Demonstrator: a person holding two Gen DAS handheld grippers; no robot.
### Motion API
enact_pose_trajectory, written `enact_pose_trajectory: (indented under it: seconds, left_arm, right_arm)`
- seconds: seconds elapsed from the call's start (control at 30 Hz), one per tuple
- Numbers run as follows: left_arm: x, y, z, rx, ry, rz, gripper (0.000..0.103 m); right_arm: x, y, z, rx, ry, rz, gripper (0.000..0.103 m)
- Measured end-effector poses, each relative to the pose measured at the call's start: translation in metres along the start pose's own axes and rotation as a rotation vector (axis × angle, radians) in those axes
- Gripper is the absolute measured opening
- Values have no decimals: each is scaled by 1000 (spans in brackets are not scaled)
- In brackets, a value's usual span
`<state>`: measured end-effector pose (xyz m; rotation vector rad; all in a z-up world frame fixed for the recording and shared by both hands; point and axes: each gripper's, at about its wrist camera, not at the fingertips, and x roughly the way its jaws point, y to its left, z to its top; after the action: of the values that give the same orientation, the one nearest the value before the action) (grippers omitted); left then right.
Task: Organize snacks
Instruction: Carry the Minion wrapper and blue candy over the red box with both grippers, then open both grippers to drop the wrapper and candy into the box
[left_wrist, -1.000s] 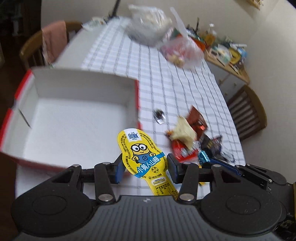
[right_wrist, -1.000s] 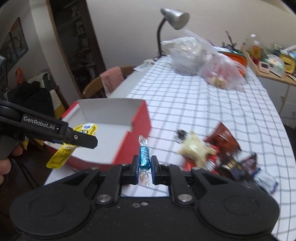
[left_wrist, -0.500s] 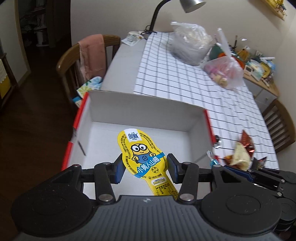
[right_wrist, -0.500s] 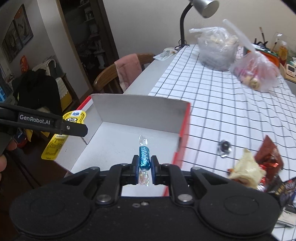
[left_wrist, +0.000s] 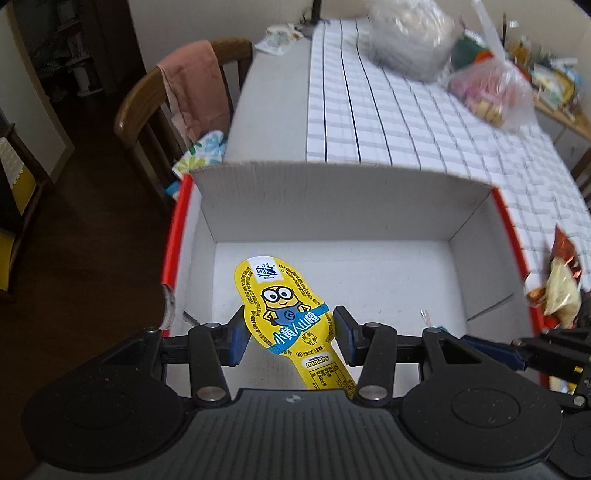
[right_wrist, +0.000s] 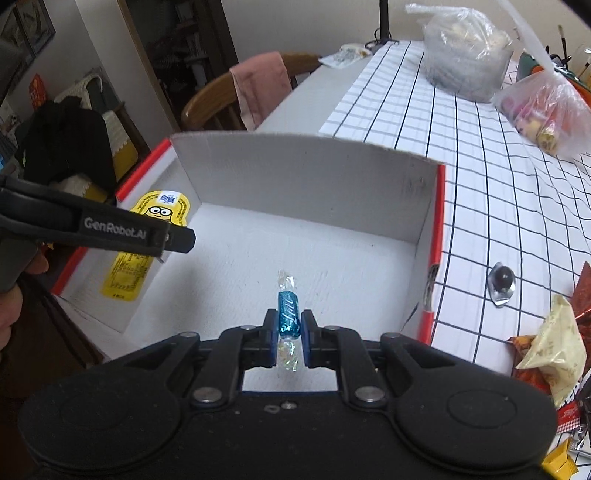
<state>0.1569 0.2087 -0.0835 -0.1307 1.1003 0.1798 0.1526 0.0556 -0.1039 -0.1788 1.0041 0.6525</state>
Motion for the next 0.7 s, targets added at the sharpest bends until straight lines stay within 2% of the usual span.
enact_pose_trajectory:
  seconds: [0.27, 0.37, 0.7]
  left_arm:
    - [23, -18, -6, 100, 68, 76, 47]
    - [28, -21, -6, 114, 95, 91, 47]
    - [31, -15, -3, 85, 112, 65, 48]
  right_arm:
    - [14, 4, -3, -14, 50, -7, 11]
    - [14, 6, -4, -17, 54, -8, 14]
    - [9, 3, -3, -5, 41, -2, 21]
